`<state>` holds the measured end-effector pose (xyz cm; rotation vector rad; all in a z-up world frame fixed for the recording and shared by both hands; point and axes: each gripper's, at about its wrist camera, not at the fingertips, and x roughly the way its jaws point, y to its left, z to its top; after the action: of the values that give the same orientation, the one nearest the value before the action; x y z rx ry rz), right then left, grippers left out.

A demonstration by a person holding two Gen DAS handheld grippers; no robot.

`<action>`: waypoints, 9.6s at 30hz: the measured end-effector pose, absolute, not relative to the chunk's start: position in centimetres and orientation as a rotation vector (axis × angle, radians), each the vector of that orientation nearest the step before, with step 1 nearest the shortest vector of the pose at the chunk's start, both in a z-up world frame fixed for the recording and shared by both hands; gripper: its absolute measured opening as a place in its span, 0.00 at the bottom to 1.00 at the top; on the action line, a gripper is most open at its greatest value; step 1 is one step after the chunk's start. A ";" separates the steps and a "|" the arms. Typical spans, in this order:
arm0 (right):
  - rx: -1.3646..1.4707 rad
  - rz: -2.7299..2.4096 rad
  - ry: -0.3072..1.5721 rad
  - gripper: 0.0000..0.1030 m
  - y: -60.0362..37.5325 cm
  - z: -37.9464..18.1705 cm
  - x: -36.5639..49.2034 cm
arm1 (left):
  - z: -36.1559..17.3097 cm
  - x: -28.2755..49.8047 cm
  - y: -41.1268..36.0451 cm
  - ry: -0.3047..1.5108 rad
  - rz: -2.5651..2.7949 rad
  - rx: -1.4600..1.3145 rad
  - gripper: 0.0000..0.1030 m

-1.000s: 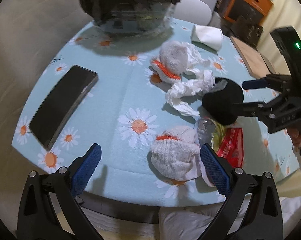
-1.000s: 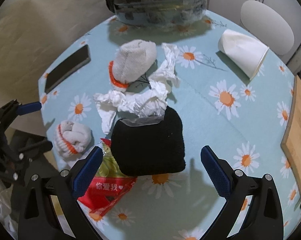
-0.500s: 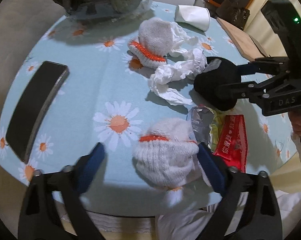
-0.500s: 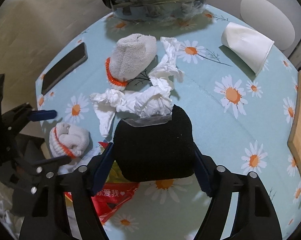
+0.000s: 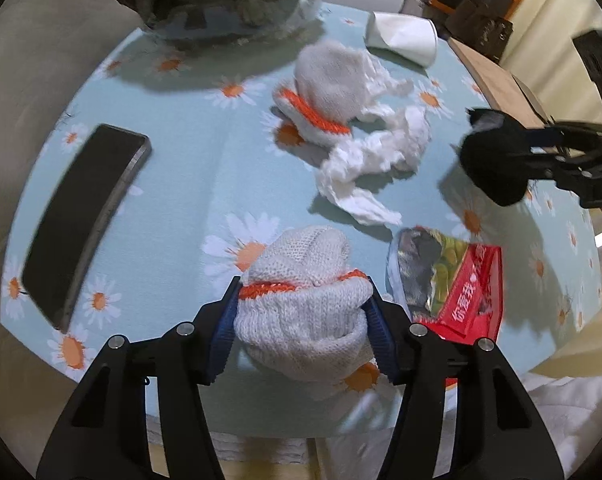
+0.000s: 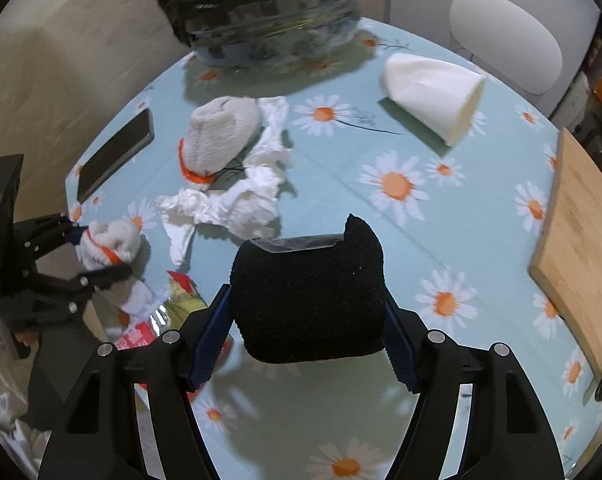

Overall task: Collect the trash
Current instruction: 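Lift the black sponge and white glove toward the bin, then carry the sponge and glove over the black bin and open both grippers, then move both tools back over the table toward the red snack bag, then grasp the red snack bag with the left gripper while the right tool approaches the white paper cup, then lift the snack bag with the left gripper while the right gripper grasps the white paper cup, then carry the snack bag and paper cup over the bin and open both grippers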

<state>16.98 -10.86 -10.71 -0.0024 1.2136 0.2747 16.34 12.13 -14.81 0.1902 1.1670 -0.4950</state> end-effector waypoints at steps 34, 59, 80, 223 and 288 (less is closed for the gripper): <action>0.164 0.240 1.081 0.63 -21.5 -3.4 13.9 | -6.7 19.1 13.6 1.044 -0.391 0.129 0.56; 0.121 0.231 0.913 0.63 -15.0 8.0 26.1 | 4.5 35.0 15.7 0.902 -0.488 0.220 0.56; -0.030 0.312 0.850 0.86 -6.0 10.7 34.9 | 6.9 47.0 13.4 0.798 -0.612 0.171 0.92; -0.093 0.563 1.231 0.69 -21.8 -13.8 35.9 | -17.6 13.0 2.5 1.171 -0.576 0.403 0.95; 0.168 0.367 1.018 0.69 -22.6 -2.1 9.8 | -0.8 15.6 10.9 0.857 -0.475 0.318 0.31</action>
<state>9.75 -22.58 -2.10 0.1683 1.0184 0.3672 15.62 10.93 -0.77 0.3179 0.8567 -0.4752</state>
